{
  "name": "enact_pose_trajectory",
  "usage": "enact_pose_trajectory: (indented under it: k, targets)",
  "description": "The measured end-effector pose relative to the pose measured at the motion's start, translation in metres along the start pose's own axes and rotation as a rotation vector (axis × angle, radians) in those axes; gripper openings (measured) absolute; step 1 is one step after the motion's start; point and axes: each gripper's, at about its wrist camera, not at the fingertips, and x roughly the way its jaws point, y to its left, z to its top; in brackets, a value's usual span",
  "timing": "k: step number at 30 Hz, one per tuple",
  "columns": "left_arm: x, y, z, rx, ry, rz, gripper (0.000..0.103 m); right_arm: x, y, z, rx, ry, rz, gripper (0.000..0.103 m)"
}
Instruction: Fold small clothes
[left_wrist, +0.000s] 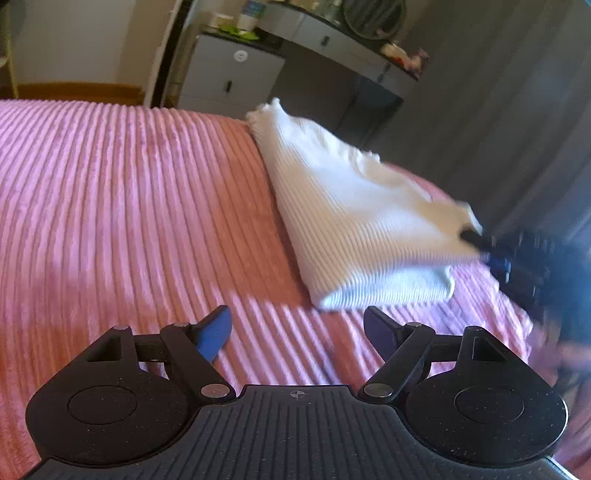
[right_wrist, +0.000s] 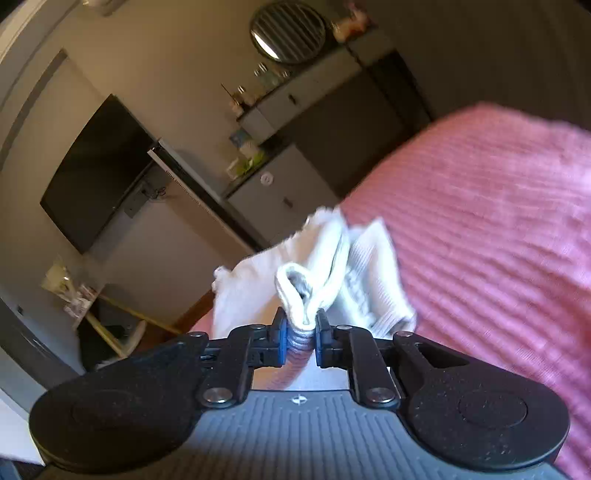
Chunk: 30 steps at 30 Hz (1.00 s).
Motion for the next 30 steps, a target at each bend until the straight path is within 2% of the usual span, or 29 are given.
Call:
enact_pose_trajectory:
  k: [5, 8, 12, 14, 15, 16, 17, 18, 19, 22, 24, 27, 28, 30]
  targets:
    - [0.007, 0.0, 0.022, -0.044, -0.011, -0.015, 0.084, 0.019, -0.025, -0.017, -0.057, 0.091, -0.125, 0.013]
    - [0.019, -0.005, 0.038, -0.012, -0.008, -0.005, 0.085, 0.023, -0.029, -0.018, -0.064, 0.103, -0.133, 0.018]
    - [0.04, -0.001, 0.061, -0.046, 0.014, -0.048, 0.086, 0.007, -0.025, -0.005, -0.056, 0.103, -0.092, 0.036]
    - [0.053, 0.003, 0.072, -0.091, 0.026, -0.084, 0.087, 0.001, -0.023, 0.004, -0.066, 0.075, -0.074, 0.05]
    - [0.059, 0.005, 0.075, -0.11, 0.038, -0.106, 0.087, 0.001, -0.023, 0.01, -0.073, 0.061, -0.068, 0.063]
    - [0.068, 0.007, 0.079, -0.133, 0.056, -0.13, 0.087, 0.005, -0.024, 0.015, -0.079, 0.064, -0.06, 0.071]
    - [0.077, 0.008, 0.082, -0.146, 0.075, -0.151, 0.088, 0.01, -0.024, 0.02, -0.078, 0.078, -0.052, 0.074]
    - [0.087, 0.009, 0.084, -0.155, 0.099, -0.155, 0.087, 0.02, -0.027, 0.025, -0.072, 0.111, -0.038, 0.081]
    - [0.095, 0.009, 0.085, -0.162, 0.117, -0.141, 0.087, 0.028, -0.029, 0.029, -0.063, 0.135, -0.035, 0.084]
    - [0.111, 0.008, 0.085, -0.163, 0.143, -0.151, 0.086, 0.052, -0.042, 0.036, -0.005, 0.192, 0.007, 0.089]
    - [0.118, 0.008, 0.084, -0.164, 0.145, -0.175, 0.083, 0.064, -0.049, 0.04, 0.029, 0.222, 0.055, 0.09]
    - [0.127, 0.005, 0.085, -0.162, 0.144, -0.168, 0.075, 0.073, -0.05, 0.041, 0.036, 0.245, 0.091, 0.089]
    - [0.129, 0.004, 0.086, -0.161, 0.142, -0.164, 0.074, 0.076, -0.049, 0.04, 0.033, 0.251, 0.109, 0.082]
    - [0.132, 0.002, 0.087, -0.161, 0.138, -0.16, 0.065, 0.08, -0.046, 0.04, 0.031, 0.279, 0.138, 0.068]
